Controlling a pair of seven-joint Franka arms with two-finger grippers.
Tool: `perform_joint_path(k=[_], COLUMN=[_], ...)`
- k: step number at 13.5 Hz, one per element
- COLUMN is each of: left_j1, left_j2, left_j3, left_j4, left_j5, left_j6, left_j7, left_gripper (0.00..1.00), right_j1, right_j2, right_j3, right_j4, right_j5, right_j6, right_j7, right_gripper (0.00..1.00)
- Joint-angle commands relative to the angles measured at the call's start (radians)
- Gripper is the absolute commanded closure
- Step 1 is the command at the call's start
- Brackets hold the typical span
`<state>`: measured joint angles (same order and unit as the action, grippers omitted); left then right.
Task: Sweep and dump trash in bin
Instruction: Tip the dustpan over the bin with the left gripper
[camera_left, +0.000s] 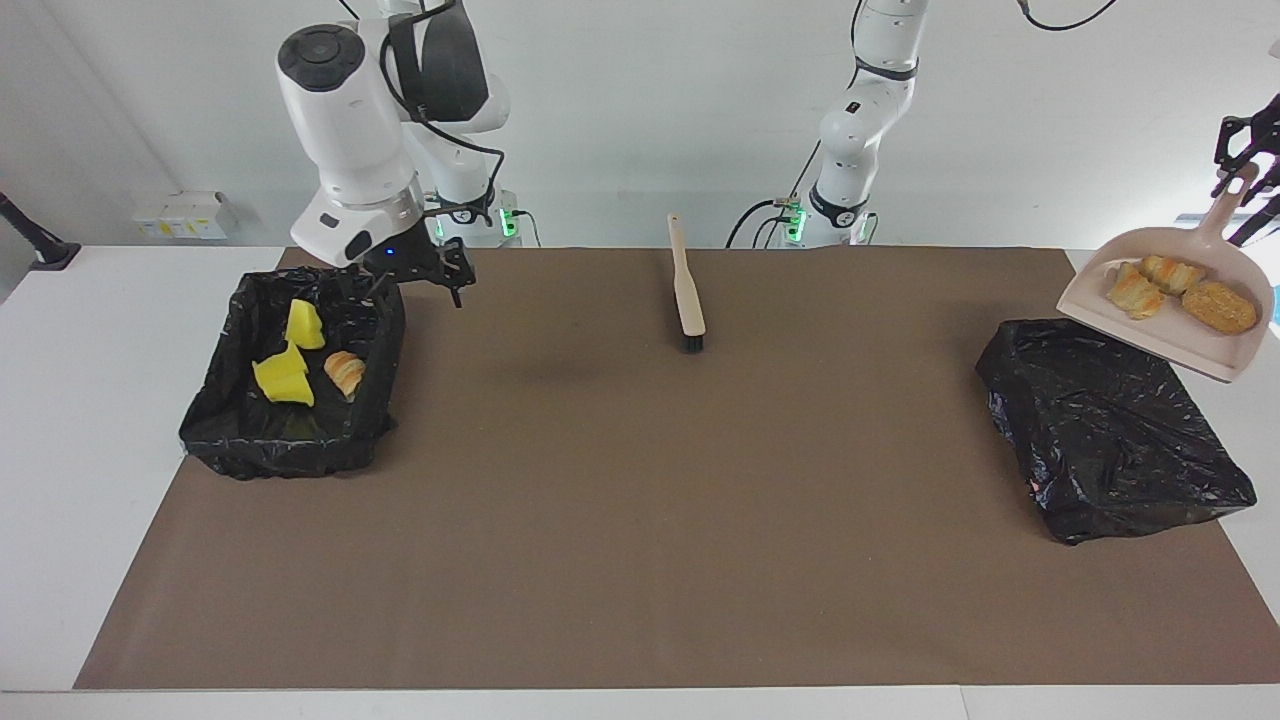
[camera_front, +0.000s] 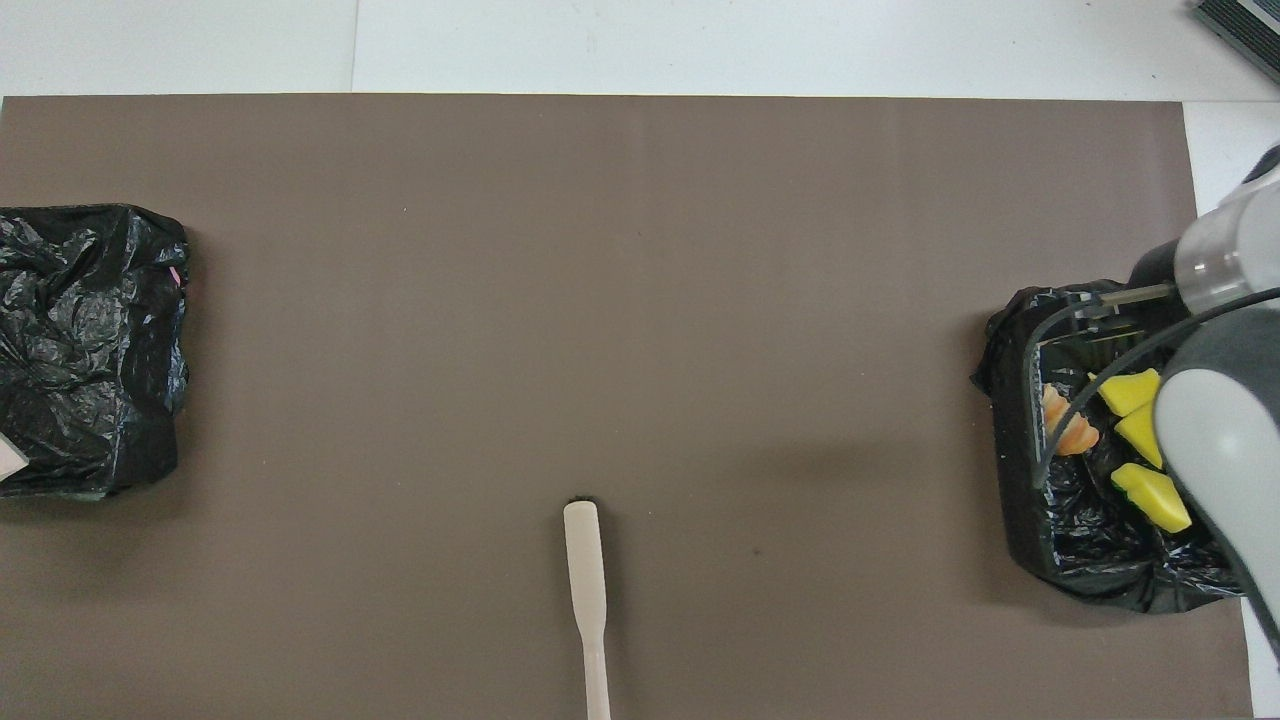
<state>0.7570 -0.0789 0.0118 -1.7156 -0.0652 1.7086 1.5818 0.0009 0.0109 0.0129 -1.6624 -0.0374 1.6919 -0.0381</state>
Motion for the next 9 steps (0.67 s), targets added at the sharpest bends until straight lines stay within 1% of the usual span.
perform_joint_path(k=[1,3,4,5,6,8,9], left_j1=[-0.048,-0.091,-0.126,-0.161,-0.188,-0.211,-0.225], left_j2=[0.005,0.014,0.022,0.034,0.034,0.037,0.039], left_j3=[0.008,0.007,0.007,0.005,0.002,0.0,-0.001], left_j4=[-0.009,-0.007,-0.001,0.007,0.007,0.008,0.014], left_j5=[0.047,0.125,0.175,0.262,0.316,0.381,0.421], left_j6=[0.055,0.075,0.08,0.085,0.1,0.109,0.108], left_j7=[-0.057,-0.074,-0.078,-0.077,-0.077,-0.074,-0.069], left_gripper=[1.0,1.0,1.0,1.0,1.0,1.0,1.0], right_j1=[0.002,-0.01,-0.01,-0.01,-0.006,0.005,0.014], right_j2=[0.0,-0.028,-0.049,-0.067,-0.071,-0.066,-0.068], right_j3=[-0.069,-0.087,-0.087,-0.084,-0.083,-0.073,-0.067], right_j4=[0.039,0.041,0.036,0.018,0.012,0.015,0.013], right_j5=[0.036,0.096,0.103,0.099,0.093,0.071,0.054], right_j6=[-0.069,-0.122,-0.124,-0.112,-0.109,-0.104,-0.08], right_j7=[-0.005,0.012,0.023,0.056,0.069,0.063,0.06], right_gripper=[0.0,0.0,0.0,0.0,0.0,0.0,0.0])
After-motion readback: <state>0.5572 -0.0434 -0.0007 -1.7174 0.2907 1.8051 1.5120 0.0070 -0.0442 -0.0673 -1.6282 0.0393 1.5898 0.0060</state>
